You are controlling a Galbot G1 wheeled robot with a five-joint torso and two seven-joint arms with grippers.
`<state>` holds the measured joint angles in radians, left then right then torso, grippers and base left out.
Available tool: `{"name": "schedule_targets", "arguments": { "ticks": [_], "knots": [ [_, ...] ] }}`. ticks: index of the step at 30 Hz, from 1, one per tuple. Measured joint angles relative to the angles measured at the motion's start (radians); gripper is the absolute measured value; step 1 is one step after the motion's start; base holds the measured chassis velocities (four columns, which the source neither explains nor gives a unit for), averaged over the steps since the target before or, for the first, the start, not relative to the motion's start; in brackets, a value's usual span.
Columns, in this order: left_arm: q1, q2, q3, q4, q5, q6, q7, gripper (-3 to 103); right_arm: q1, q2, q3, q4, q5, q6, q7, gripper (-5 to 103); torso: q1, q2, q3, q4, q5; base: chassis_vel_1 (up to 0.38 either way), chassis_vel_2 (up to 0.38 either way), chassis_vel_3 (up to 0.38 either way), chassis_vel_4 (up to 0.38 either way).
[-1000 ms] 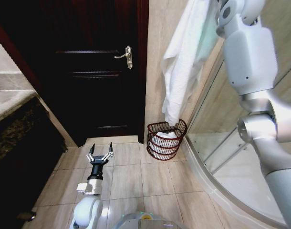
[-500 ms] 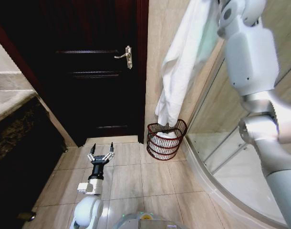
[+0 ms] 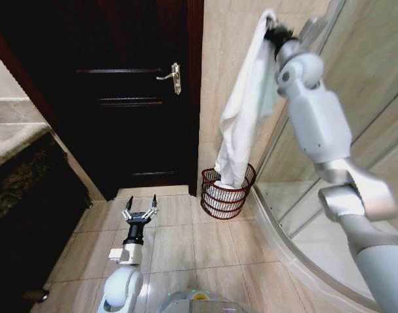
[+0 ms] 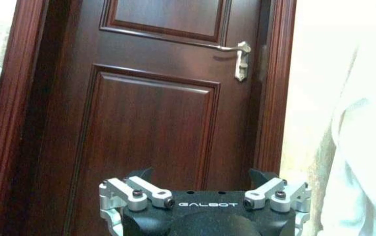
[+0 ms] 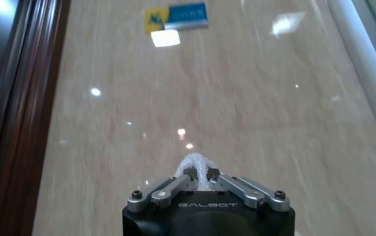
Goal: Discard the used towel into the hamper.
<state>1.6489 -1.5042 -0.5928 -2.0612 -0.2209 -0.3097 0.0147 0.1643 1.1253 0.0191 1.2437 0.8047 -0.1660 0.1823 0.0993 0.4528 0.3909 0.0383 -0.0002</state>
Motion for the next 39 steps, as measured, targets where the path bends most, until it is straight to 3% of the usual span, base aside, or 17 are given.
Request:
{"name": "schedule_targets", "arguments": {
  "ticks": [8,19,25,31,39],
  "knots": [
    [0.002,0.000,-0.004,-0.012,0.002,-0.002,0.001,100,-0.226,-0.058,0.027,0.136,0.018,0.014,0.018,4,0.000,0.000,0.000,-0.0005,0.0006,0.000,0.000,0.000,0.000],
    [0.007,-0.011,0.017,-0.015,0.017,-0.001,-0.002,100,-0.419,-0.042,0.078,0.168,-0.009,0.060,0.047,4,0.000,0.000,0.000,-0.0001,0.0001,0.000,0.000,0.000,0.000],
    [0.006,-0.013,0.030,-0.020,0.025,0.013,-0.007,100,-0.497,-0.039,0.113,0.220,-0.012,0.037,0.054,4,-0.002,-0.004,-0.002,-0.0002,0.0000,0.000,0.000,0.000,0.000],
    [0.011,-0.016,0.043,-0.017,0.035,0.016,-0.008,100,-0.606,-0.031,0.153,0.277,-0.046,0.026,0.057,4,-0.013,-0.031,-0.017,-0.0003,0.0001,0.000,0.000,0.000,0.000],
    [0.014,-0.017,0.046,-0.013,0.041,0.014,-0.008,100,-0.638,-0.026,0.174,0.293,-0.058,0.031,0.055,4,-0.025,-0.062,-0.037,-0.0002,0.0001,0.000,0.000,0.000,0.000]
  ]
}}
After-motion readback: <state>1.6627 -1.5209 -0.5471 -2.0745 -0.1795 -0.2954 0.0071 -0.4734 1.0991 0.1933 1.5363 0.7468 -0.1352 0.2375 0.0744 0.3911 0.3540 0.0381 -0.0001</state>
